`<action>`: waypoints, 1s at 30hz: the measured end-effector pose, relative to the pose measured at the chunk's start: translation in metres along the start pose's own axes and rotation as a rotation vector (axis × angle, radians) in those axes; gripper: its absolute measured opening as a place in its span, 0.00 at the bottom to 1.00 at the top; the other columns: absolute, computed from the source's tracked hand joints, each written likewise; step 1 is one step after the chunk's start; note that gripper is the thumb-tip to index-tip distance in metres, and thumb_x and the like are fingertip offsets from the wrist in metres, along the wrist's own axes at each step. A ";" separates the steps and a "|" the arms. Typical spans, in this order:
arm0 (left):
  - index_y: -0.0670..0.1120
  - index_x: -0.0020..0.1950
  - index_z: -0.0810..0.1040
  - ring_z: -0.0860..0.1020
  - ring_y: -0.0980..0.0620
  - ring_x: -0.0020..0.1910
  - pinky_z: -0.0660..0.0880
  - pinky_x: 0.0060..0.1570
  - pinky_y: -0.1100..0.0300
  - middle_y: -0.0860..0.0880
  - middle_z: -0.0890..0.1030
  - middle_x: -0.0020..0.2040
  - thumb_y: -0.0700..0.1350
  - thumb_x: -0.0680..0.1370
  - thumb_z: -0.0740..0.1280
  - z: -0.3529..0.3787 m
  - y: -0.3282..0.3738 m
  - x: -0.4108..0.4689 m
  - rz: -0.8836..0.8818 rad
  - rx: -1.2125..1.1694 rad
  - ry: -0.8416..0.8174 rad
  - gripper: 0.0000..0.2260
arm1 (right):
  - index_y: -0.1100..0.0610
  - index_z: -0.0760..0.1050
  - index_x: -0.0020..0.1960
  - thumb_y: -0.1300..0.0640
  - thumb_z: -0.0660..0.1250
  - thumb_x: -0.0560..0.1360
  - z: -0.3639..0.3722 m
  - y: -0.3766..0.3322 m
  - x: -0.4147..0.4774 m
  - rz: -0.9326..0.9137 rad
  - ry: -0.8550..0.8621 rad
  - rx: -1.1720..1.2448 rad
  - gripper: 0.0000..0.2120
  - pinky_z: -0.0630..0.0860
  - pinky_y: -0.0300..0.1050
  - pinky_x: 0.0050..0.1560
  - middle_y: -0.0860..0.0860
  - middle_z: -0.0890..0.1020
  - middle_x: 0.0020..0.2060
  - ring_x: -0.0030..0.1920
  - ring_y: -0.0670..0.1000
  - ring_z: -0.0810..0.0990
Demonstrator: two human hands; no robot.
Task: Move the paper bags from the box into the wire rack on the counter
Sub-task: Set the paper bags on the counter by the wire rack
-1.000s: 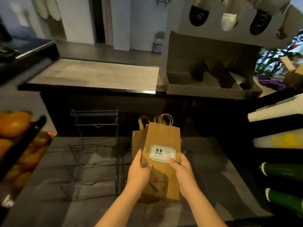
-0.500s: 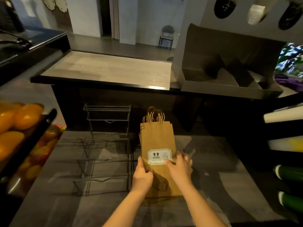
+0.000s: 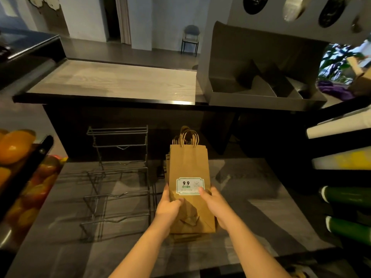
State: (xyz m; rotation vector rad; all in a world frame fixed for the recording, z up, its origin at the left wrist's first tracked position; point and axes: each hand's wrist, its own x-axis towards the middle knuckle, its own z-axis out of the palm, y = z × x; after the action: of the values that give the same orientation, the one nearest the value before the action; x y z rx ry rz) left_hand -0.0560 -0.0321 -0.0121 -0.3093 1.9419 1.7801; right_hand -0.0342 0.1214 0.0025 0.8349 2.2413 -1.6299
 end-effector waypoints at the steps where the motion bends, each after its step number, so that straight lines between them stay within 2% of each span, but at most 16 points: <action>1: 0.56 0.77 0.52 0.72 0.48 0.65 0.68 0.64 0.54 0.50 0.73 0.68 0.40 0.78 0.65 0.000 -0.001 0.000 0.010 0.014 0.006 0.34 | 0.55 0.55 0.77 0.43 0.59 0.80 0.000 -0.001 -0.002 -0.005 -0.002 0.034 0.31 0.67 0.46 0.63 0.52 0.68 0.72 0.70 0.54 0.68; 4: 0.55 0.78 0.51 0.70 0.47 0.67 0.67 0.63 0.54 0.50 0.72 0.68 0.41 0.77 0.67 0.002 0.000 -0.002 0.040 0.079 0.035 0.35 | 0.53 0.51 0.79 0.42 0.59 0.80 0.000 0.003 0.000 -0.008 0.014 0.077 0.33 0.66 0.49 0.68 0.52 0.65 0.74 0.72 0.54 0.66; 6: 0.53 0.78 0.48 0.69 0.46 0.68 0.67 0.64 0.53 0.49 0.70 0.70 0.44 0.76 0.68 0.004 0.003 -0.005 0.068 0.139 0.068 0.38 | 0.49 0.51 0.79 0.42 0.60 0.79 0.000 0.005 -0.001 -0.068 0.045 0.072 0.32 0.67 0.51 0.68 0.49 0.67 0.73 0.71 0.53 0.67; 10: 0.51 0.78 0.50 0.71 0.45 0.67 0.70 0.55 0.56 0.49 0.68 0.71 0.47 0.76 0.68 0.007 0.013 -0.012 0.172 0.293 0.171 0.37 | 0.48 0.53 0.78 0.43 0.62 0.79 -0.002 0.004 -0.010 -0.144 0.103 0.070 0.32 0.69 0.55 0.68 0.50 0.69 0.72 0.70 0.53 0.69; 13: 0.52 0.77 0.52 0.66 0.43 0.70 0.68 0.66 0.45 0.47 0.62 0.75 0.52 0.75 0.69 0.010 0.012 -0.012 0.258 0.459 0.248 0.36 | 0.49 0.53 0.78 0.42 0.62 0.78 -0.010 0.006 -0.016 -0.186 0.143 0.025 0.33 0.65 0.55 0.71 0.50 0.63 0.76 0.74 0.53 0.63; 16: 0.50 0.71 0.60 0.69 0.43 0.67 0.67 0.65 0.39 0.47 0.68 0.69 0.49 0.73 0.70 0.016 0.008 -0.016 0.342 0.516 0.238 0.31 | 0.50 0.54 0.78 0.45 0.63 0.79 -0.018 0.009 -0.026 -0.210 0.162 0.025 0.32 0.64 0.53 0.71 0.52 0.62 0.76 0.75 0.53 0.62; 19: 0.49 0.70 0.62 0.64 0.44 0.71 0.58 0.69 0.35 0.47 0.67 0.69 0.47 0.73 0.68 0.022 0.003 -0.025 0.423 0.597 0.227 0.28 | 0.50 0.55 0.78 0.46 0.63 0.79 -0.026 0.016 -0.035 -0.207 0.168 0.032 0.31 0.64 0.51 0.70 0.53 0.63 0.75 0.74 0.52 0.63; 23: 0.47 0.77 0.53 0.52 0.47 0.77 0.47 0.74 0.39 0.47 0.57 0.77 0.47 0.75 0.68 0.030 -0.007 -0.039 0.490 0.668 0.171 0.35 | 0.50 0.56 0.77 0.48 0.63 0.80 -0.034 0.025 -0.047 -0.177 0.156 0.079 0.30 0.65 0.49 0.69 0.53 0.64 0.74 0.73 0.52 0.65; 26: 0.47 0.78 0.48 0.45 0.48 0.78 0.43 0.74 0.43 0.46 0.50 0.79 0.52 0.76 0.68 0.034 -0.012 -0.054 0.515 0.745 0.124 0.39 | 0.50 0.56 0.77 0.48 0.63 0.80 -0.039 0.033 -0.056 -0.154 0.156 0.109 0.29 0.66 0.50 0.68 0.53 0.65 0.73 0.72 0.52 0.66; 30: 0.50 0.78 0.40 0.37 0.45 0.77 0.40 0.70 0.36 0.45 0.40 0.79 0.61 0.72 0.69 0.036 -0.020 -0.065 0.480 0.960 0.036 0.48 | 0.50 0.55 0.78 0.47 0.62 0.79 -0.039 0.041 -0.064 -0.127 0.129 0.091 0.30 0.67 0.48 0.66 0.52 0.66 0.73 0.71 0.52 0.67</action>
State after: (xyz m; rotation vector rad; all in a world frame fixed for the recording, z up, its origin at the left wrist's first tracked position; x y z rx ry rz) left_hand 0.0166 -0.0100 0.0012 0.4871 2.7754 0.8528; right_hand 0.0458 0.1474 0.0166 0.8595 2.3673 -1.7942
